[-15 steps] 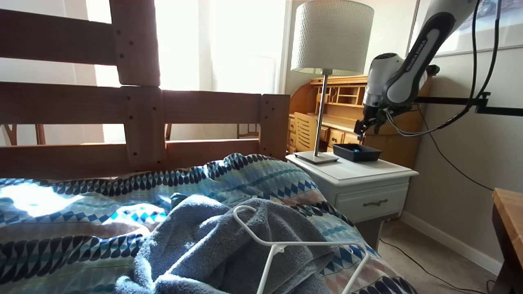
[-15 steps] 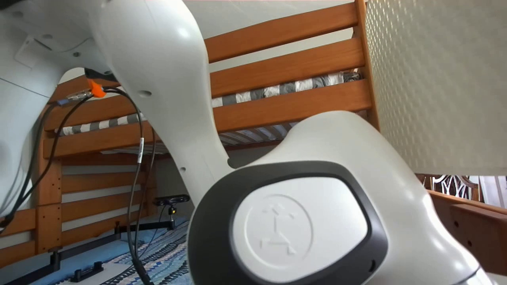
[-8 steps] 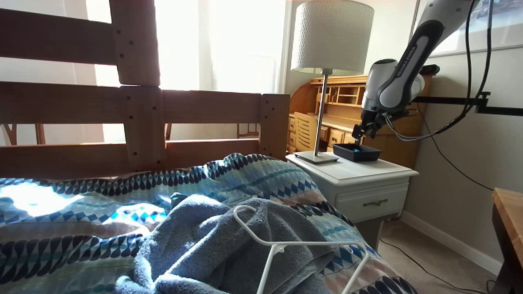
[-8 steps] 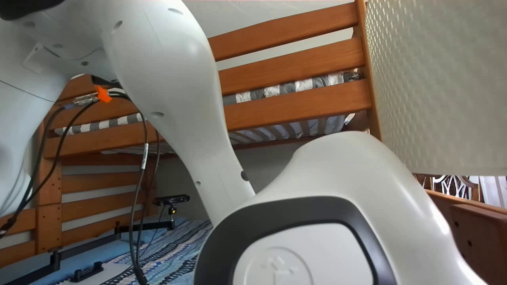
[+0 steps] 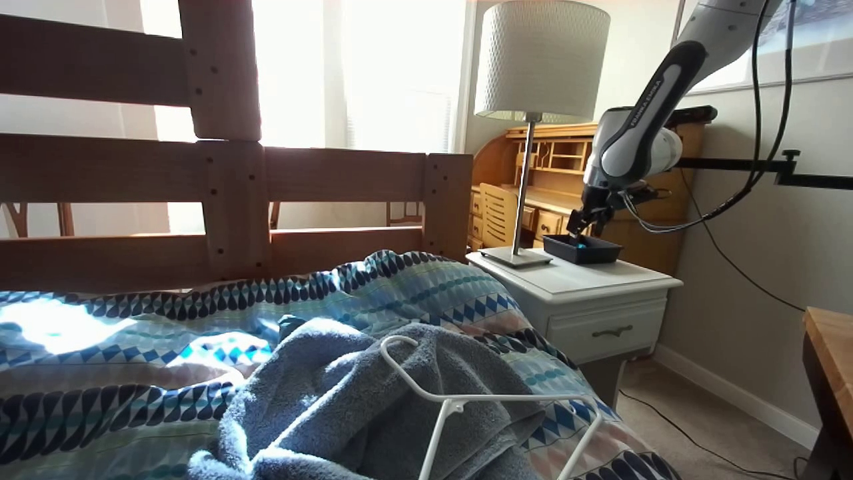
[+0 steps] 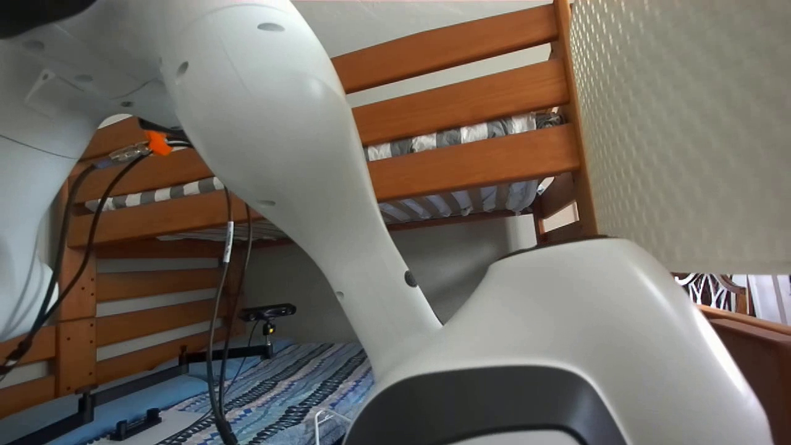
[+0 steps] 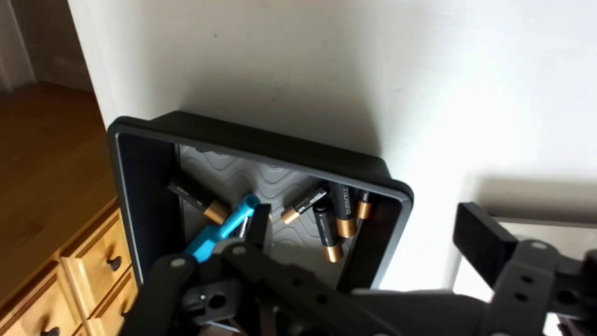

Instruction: Move the black box to the left.

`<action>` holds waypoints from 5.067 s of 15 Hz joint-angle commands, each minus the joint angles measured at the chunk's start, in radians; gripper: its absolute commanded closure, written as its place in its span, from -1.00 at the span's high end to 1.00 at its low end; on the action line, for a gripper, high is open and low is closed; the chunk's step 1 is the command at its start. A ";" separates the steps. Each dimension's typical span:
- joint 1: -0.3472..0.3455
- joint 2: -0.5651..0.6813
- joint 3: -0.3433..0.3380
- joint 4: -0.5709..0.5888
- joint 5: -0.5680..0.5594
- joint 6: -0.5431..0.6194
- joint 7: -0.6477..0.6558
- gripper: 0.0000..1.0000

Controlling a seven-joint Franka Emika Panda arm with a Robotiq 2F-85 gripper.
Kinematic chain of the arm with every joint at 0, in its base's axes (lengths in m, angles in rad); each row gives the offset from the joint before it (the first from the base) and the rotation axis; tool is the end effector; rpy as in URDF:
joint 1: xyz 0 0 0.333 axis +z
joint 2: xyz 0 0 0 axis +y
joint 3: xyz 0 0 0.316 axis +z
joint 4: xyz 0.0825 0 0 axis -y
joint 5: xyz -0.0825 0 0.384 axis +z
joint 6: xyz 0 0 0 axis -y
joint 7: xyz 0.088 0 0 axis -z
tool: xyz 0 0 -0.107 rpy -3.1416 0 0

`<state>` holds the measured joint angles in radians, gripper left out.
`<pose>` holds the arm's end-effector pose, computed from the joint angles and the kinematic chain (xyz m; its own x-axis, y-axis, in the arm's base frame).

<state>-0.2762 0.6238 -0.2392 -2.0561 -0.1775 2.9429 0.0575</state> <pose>0.5385 -0.2884 0.1617 0.9207 -0.2983 0.2516 -0.3514 -0.9141 0.2021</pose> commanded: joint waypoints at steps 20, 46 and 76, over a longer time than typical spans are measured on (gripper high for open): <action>-0.117 0.101 0.120 0.100 0.080 0.000 -0.195 -0.99; 0.361 -0.105 -0.291 -0.303 -0.054 0.100 -0.039 -0.94; 0.732 -0.046 -0.321 -0.471 0.297 0.497 -0.064 -0.94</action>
<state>0.4603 0.5703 -0.5870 -2.5280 0.0509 3.3977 0.0320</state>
